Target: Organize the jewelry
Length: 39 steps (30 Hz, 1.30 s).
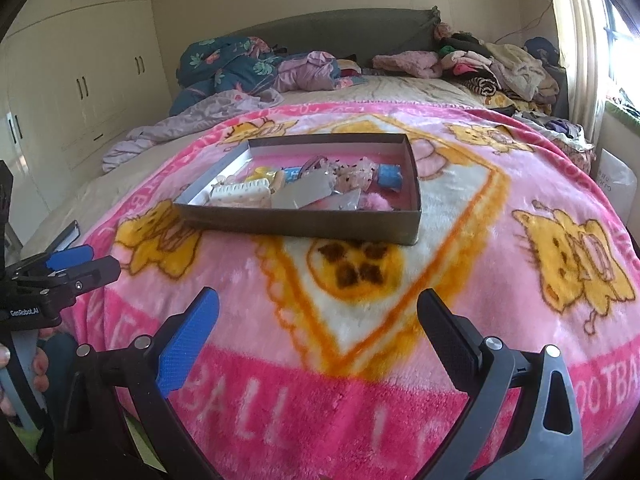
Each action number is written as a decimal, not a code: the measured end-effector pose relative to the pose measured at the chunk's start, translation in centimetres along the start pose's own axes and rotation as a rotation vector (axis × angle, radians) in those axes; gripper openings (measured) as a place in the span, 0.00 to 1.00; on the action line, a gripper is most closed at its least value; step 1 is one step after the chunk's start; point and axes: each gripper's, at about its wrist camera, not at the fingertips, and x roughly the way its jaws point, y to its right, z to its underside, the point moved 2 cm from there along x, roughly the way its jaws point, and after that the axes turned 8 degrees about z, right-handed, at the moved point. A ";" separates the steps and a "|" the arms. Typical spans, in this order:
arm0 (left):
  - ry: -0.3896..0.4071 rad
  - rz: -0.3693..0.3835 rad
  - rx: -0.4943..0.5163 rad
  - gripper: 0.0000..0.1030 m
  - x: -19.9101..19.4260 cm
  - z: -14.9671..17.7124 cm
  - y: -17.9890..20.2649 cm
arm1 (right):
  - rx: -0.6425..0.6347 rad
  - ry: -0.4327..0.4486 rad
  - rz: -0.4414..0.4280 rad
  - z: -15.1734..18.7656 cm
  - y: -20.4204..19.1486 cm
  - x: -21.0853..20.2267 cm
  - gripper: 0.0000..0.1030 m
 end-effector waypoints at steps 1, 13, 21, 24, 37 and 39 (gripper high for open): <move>0.000 -0.001 0.002 0.89 0.0 0.0 0.0 | -0.006 -0.003 0.000 0.1 -0.1 0.0 0.94; 0.005 -0.004 0.006 0.89 -0.4 -0.1 0.3 | -0.008 -0.004 0.001 0.2 -0.2 -0.1 0.94; 0.004 -0.012 0.010 0.89 -0.4 -0.1 0.3 | -0.008 -0.004 0.001 0.2 -0.3 -0.2 0.94; 0.002 -0.025 0.015 0.89 -0.5 0.0 0.3 | -0.009 -0.003 0.003 0.2 -0.3 -0.2 0.94; -0.001 -0.032 0.014 0.89 -0.5 0.1 0.3 | -0.010 -0.004 0.003 0.2 -0.4 -0.3 0.94; -0.001 -0.033 0.015 0.89 -0.5 0.1 0.3 | -0.009 -0.004 0.003 0.3 -0.4 -0.3 0.94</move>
